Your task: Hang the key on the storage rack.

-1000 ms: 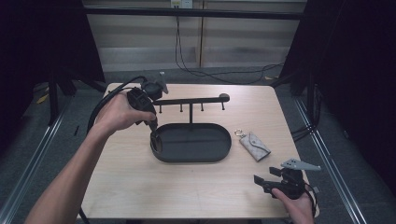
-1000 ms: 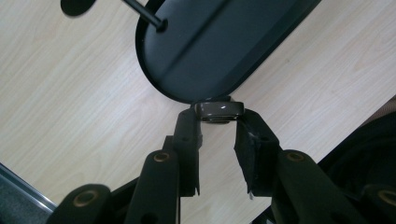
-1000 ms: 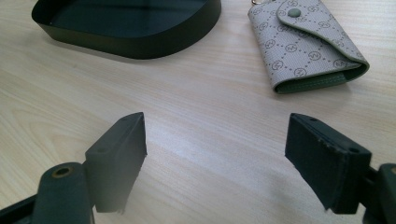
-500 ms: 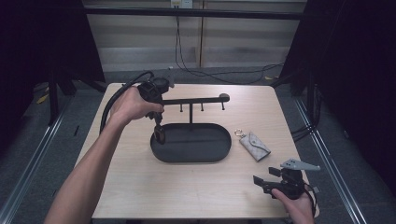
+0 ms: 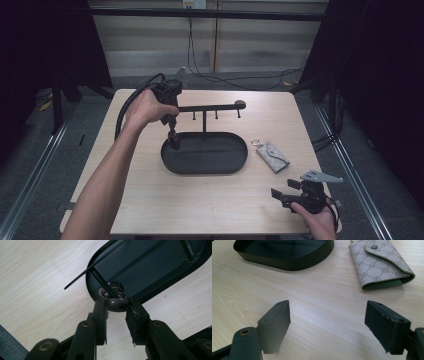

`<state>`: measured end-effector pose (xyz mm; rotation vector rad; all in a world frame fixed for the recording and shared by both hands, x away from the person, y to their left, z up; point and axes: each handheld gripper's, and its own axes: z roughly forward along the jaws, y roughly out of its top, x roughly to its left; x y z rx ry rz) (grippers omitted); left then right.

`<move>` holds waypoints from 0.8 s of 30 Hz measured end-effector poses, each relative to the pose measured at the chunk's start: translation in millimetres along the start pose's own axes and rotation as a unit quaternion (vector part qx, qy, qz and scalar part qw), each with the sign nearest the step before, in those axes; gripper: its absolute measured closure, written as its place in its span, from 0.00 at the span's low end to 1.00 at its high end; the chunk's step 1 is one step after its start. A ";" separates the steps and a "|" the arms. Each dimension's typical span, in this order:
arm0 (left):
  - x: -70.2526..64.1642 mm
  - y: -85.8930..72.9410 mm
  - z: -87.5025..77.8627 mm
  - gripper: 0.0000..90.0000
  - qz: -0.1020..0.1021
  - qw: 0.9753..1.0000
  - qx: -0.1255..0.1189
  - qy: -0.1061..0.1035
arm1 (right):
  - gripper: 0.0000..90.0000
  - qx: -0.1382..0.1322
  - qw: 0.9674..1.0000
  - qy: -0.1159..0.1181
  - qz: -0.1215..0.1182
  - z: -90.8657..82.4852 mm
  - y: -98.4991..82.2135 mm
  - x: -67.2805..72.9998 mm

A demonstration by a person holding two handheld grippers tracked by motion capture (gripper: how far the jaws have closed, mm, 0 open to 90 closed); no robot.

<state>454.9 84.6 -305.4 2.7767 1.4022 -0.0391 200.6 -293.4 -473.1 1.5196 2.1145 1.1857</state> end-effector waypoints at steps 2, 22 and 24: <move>1.3 2.8 -0.3 0.78 0.002 1.000 -0.004 0.002 | 0.23 0.001 1.000 0.002 0.001 0.1 0.2 0.3; 9.5 -4.6 3.6 0.43 -0.017 1.000 -0.019 -0.015 | 0.23 0.000 1.000 0.001 0.008 0.8 0.6 -1.1; 10.3 -6.1 3.2 0.41 -0.014 0.999 -0.023 -0.018 | 0.23 -0.001 1.000 0.000 0.007 0.7 0.4 -0.6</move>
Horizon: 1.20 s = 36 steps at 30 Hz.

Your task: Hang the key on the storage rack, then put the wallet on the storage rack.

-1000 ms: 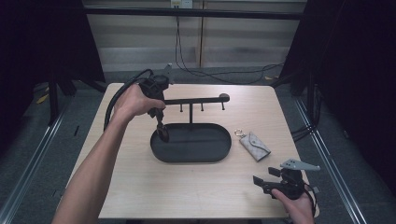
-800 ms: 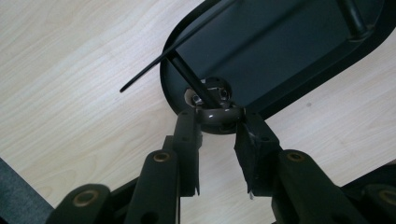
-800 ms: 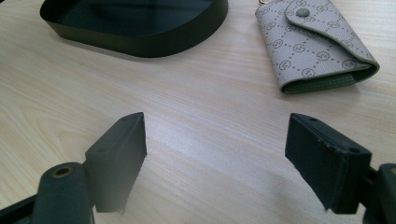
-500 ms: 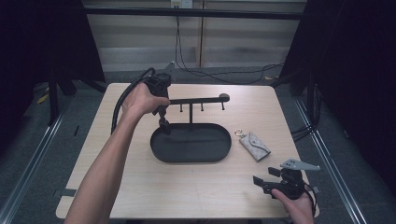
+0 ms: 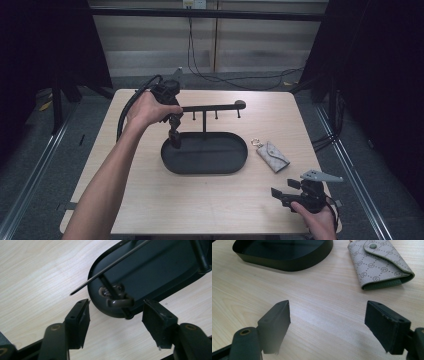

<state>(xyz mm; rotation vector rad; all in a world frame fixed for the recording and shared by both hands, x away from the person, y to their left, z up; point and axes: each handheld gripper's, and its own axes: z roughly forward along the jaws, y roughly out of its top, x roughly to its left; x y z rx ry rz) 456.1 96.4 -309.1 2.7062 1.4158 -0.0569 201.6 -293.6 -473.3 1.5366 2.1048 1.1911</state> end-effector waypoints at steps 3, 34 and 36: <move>0.5 -5.1 -3.2 0.38 0.009 1.000 -0.003 0.000 | 0.23 -0.001 1.000 0.000 0.000 -0.4 -0.1 -0.1; 2.4 -55.8 -1.7 0.23 0.082 0.993 -0.073 -0.034 | 0.23 0.003 1.000 -0.006 0.005 1.2 0.3 -0.5; 5.0 -60.5 0.2 0.23 0.085 0.993 -0.078 -0.036 | 0.23 0.003 1.000 -0.005 0.005 1.3 0.5 -0.5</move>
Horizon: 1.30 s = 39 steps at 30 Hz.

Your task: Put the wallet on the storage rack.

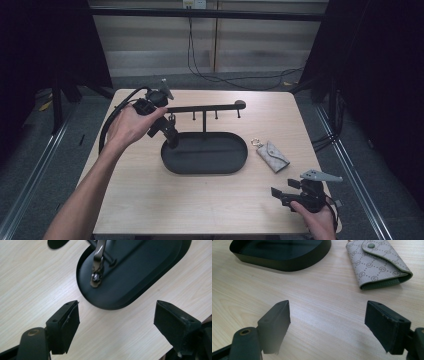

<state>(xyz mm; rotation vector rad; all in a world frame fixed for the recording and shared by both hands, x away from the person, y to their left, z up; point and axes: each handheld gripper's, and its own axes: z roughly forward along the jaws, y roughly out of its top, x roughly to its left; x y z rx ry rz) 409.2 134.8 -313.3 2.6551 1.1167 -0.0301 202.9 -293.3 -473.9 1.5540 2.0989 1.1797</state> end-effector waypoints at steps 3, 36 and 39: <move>2.2 -9.2 1.7 0.22 0.000 1.000 -0.013 0.010 | 0.23 0.000 1.000 0.000 -0.006 -0.7 -0.6 0.4; 5.8 -116.1 42.4 0.28 -0.017 0.977 -0.213 -0.016 | 0.23 -0.001 1.000 0.003 0.003 0.2 0.3 0.1; 6.4 -121.6 46.1 0.28 -0.023 0.974 -0.224 -0.022 | 0.23 -0.003 1.000 0.001 0.002 -0.3 0.5 -0.1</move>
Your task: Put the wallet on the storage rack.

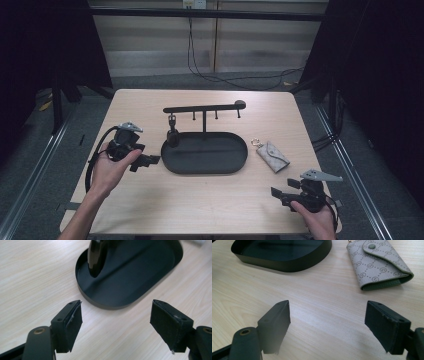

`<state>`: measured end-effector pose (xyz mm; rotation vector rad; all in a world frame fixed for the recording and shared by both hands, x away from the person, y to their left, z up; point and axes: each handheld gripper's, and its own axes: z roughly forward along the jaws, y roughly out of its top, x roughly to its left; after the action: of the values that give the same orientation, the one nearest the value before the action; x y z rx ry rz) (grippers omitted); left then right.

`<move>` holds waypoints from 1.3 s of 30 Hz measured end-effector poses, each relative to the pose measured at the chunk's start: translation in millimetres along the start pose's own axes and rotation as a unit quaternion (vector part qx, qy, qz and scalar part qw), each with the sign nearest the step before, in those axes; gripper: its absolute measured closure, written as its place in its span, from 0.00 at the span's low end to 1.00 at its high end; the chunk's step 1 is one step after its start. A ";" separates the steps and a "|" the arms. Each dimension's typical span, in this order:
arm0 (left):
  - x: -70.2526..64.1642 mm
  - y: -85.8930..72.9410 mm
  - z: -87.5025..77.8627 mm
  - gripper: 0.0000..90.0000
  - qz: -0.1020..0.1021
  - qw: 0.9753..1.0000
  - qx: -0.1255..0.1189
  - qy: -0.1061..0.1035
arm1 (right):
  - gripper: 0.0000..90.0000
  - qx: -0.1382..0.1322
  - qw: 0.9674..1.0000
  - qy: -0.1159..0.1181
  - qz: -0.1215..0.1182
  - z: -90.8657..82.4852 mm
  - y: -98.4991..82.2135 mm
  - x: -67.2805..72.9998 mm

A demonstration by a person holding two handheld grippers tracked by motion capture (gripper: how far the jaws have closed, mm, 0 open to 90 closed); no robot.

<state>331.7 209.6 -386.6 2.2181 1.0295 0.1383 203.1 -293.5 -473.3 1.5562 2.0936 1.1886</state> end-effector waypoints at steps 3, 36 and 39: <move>-2.3 -13.5 2.0 0.28 0.003 1.000 -0.008 -0.002 | 0.23 -0.002 1.000 -0.002 0.005 -1.0 -0.3 -0.5; -18.3 -126.0 7.1 0.23 -0.021 0.998 -0.047 -0.029 | 0.29 -0.041 0.999 -0.028 0.001 -6.3 32.1 1.5; -19.6 -129.8 7.3 0.23 -0.016 0.998 -0.051 -0.019 | 0.29 -0.046 0.998 -0.035 0.004 -5.7 42.3 0.5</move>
<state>238.2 251.1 -469.2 2.1045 1.0136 0.1310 227.5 -292.1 -438.3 1.5423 1.9634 1.1978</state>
